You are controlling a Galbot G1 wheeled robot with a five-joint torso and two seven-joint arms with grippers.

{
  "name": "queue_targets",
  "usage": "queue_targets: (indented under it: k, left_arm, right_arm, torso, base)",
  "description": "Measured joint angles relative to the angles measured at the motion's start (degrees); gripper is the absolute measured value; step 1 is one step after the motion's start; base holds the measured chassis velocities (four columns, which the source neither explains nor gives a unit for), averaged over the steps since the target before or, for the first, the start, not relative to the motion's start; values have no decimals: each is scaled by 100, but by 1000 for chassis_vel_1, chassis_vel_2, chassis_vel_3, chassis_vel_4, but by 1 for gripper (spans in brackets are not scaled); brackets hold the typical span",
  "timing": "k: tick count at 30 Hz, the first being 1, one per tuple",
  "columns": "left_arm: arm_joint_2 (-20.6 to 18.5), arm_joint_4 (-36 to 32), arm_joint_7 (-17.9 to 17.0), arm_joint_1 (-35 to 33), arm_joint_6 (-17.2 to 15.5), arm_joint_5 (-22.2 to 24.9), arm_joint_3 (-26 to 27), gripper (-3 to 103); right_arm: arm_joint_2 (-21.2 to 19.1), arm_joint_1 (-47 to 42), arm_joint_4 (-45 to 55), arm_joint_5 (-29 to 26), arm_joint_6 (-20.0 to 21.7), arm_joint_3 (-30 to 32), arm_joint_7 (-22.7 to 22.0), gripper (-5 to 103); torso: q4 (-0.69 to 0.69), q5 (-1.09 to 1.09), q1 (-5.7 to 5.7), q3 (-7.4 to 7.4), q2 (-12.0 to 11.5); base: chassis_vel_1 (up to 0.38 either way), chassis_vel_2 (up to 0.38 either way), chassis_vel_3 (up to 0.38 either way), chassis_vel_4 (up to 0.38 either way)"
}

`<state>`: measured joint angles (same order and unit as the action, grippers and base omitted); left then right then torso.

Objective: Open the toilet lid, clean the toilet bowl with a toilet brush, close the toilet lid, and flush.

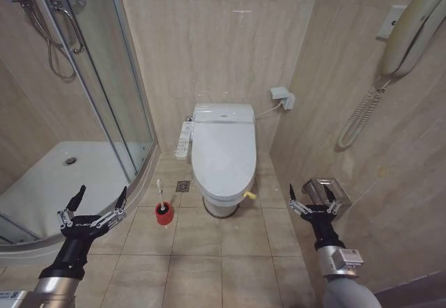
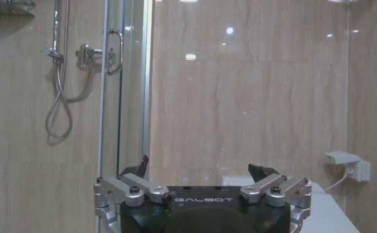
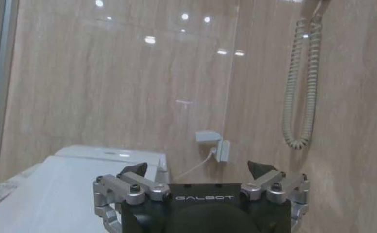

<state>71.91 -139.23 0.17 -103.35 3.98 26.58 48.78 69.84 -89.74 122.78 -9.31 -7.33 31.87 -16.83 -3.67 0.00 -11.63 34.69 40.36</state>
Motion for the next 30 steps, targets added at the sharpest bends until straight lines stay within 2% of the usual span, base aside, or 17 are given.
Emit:
queue_targets:
  k: [7,12,30]
  left_arm:
    - [0,0,0,0,0,0,0,100]
    - [0,0,0,0,0,0,0,100]
    - [0,0,0,0,0,0,0,100]
  right_arm:
    - [10,56,76,10,141,-53,19,100]
    - [23,6,148,11,154,-84,128,100]
    - [72,85,185,-48,155,-195,102,100]
  torso:
    - [0,0,0,0,0]
    - [-1,0,0,0,0]
    - [-1,0,1,-1,1]
  base:
    - [0,0,0,0]
    - [0,0,0,0]
    - [-32,25,24,-27]
